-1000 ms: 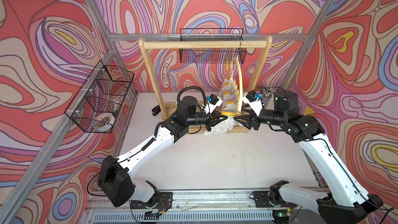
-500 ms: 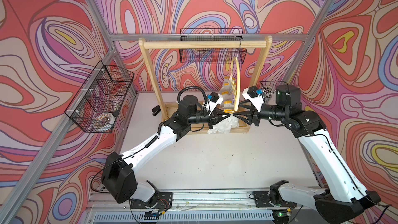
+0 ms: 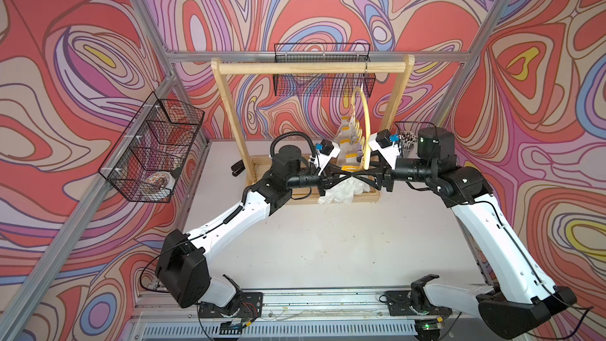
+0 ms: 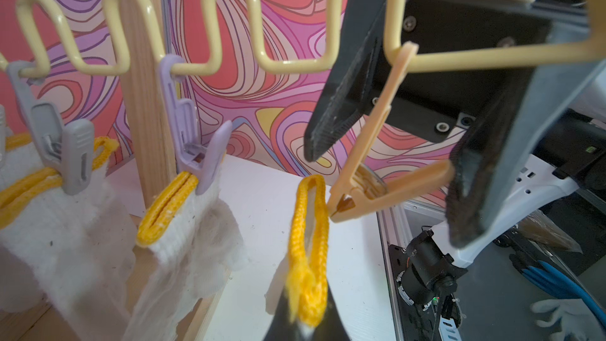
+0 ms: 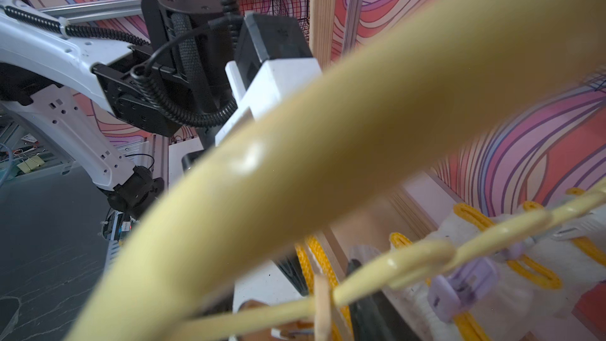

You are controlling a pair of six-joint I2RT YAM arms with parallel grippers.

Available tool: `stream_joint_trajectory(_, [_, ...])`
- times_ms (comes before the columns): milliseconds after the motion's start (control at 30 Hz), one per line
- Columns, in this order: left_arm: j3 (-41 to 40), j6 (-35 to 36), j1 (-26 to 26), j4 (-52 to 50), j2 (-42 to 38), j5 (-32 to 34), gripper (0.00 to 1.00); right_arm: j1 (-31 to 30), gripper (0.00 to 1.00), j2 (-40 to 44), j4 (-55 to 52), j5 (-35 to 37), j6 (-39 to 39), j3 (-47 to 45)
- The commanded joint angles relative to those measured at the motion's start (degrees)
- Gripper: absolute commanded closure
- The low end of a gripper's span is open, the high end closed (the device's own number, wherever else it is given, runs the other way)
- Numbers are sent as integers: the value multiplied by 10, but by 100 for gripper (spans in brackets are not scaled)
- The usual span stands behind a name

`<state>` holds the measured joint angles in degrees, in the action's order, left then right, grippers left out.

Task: Clip the gloves onto a hanger to dry
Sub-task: Open the clamp at the hanger.

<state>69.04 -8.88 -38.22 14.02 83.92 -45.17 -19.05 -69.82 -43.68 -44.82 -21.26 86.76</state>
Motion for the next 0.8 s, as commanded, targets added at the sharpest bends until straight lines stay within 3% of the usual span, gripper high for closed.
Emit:
stream_joint_trajectory(0, [-7, -8, -1, 27, 5, -10, 100, 3, 47, 12, 8, -3, 10, -3])
stream_joint_trajectory(467, [-6, -20, -1, 37, 11, -14, 100, 3, 63, 20, 3, 7, 5, -7])
stream_joint_trajectory(767, [-5, -23, -1, 37, 12, -15, 100, 3, 48, 23, -7, 10, 4, -16])
